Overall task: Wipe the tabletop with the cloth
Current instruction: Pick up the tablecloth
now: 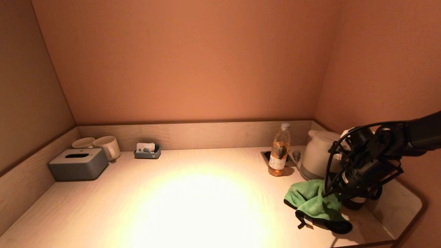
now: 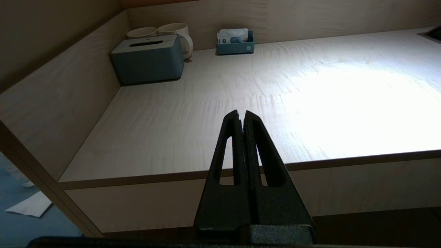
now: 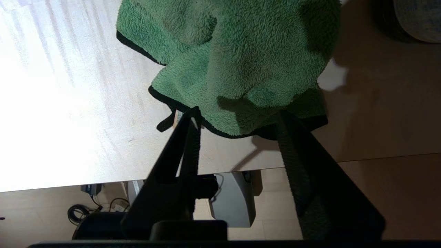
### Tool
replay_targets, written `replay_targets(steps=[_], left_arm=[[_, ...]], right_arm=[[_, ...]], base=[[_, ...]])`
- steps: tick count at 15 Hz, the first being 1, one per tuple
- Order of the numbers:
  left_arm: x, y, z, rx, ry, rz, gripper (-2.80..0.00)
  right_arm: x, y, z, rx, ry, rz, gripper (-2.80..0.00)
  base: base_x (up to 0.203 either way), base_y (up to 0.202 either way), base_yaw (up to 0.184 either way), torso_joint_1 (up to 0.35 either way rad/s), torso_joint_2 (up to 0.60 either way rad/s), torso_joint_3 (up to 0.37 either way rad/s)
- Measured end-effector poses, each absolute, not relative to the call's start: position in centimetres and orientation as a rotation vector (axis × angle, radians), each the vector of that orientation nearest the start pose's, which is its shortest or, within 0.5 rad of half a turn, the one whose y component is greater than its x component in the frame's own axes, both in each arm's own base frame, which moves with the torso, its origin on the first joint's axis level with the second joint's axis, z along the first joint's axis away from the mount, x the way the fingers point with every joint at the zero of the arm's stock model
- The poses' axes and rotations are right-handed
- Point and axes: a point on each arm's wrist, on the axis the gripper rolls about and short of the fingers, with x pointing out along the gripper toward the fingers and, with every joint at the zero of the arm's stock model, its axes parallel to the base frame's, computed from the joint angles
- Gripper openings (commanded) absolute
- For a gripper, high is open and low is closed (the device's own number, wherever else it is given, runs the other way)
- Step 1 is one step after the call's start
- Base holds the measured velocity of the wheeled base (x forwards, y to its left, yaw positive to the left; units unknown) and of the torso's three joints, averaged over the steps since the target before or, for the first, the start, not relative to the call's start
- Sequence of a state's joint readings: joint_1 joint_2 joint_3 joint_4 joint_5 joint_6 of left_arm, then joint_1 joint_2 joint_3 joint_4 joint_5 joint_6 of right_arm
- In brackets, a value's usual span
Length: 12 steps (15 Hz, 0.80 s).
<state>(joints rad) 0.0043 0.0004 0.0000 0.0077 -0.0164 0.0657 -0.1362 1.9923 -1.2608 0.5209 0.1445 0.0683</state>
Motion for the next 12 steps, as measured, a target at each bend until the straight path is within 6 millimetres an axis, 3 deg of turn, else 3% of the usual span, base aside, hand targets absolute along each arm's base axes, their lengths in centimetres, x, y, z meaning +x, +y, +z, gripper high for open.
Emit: replay_targets(steps=[8, 12], left_arm=[[-2.3, 0.0, 7.5, 0.066, 0.008, -0.013, -2.80], [-2.3, 0.0, 7.5, 0.066, 0.008, -0.013, -2.80]], right_arm=[[35.3, -4.2, 10.3, 0.225, 1.258, -0.029, 0.00], [35.8, -3.0, 9.2, 0.191, 1.285, -0.009, 0.00]], base=[[0.000, 0.000, 0.000, 0.000, 0.00, 0.000], [0.000, 0.000, 0.000, 0.000, 0.00, 0.000]])
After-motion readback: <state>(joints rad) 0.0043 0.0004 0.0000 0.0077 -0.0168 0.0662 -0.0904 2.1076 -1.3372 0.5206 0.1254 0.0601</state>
